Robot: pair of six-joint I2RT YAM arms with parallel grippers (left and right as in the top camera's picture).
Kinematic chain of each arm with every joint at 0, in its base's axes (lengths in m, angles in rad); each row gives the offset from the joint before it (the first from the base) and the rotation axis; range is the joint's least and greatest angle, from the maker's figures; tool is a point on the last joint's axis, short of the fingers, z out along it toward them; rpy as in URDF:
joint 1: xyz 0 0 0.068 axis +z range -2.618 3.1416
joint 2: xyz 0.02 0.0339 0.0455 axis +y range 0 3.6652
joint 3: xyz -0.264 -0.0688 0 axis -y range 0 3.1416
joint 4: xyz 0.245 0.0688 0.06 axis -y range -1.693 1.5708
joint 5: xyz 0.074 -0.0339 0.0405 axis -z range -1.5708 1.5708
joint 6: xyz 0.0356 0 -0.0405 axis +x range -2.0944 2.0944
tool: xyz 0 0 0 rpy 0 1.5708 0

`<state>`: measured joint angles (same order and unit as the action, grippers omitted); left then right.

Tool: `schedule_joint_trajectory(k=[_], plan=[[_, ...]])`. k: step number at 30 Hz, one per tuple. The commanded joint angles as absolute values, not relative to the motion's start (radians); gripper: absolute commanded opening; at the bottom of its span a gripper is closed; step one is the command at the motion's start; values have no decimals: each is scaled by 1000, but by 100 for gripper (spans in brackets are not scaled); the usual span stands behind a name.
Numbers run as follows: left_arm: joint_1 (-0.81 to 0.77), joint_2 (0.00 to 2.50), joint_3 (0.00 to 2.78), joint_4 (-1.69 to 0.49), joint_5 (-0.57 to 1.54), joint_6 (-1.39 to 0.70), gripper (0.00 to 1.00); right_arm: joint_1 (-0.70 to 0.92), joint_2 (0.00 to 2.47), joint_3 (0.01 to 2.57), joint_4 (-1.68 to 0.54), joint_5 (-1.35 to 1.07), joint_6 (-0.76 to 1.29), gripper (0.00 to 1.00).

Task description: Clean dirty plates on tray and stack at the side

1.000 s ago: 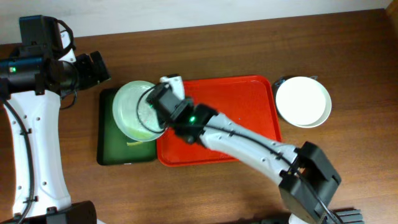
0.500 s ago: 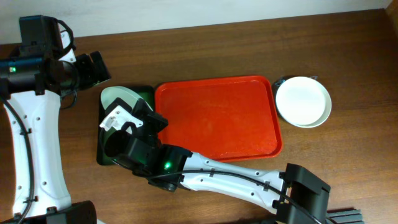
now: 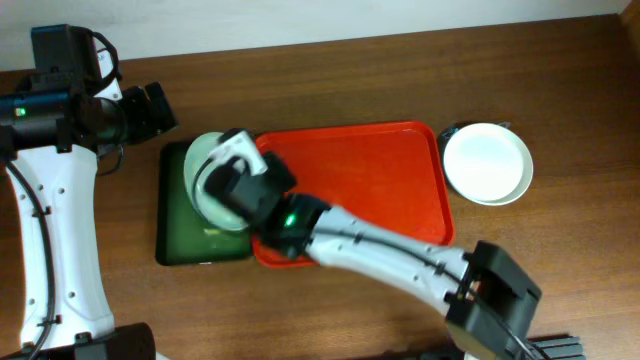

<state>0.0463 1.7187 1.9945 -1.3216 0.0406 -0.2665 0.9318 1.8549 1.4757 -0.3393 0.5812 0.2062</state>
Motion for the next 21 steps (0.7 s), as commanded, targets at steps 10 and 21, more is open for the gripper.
schedule_joint_trajectory(k=[10, 21], plan=[[49, 1718, 2003, -1323, 37, -276, 99, 81, 1717, 1491, -831, -195, 496, 4], [49, 1718, 2003, -1323, 37, -276, 99, -608, 1723, 1489, -1127, -190, 315, 6]])
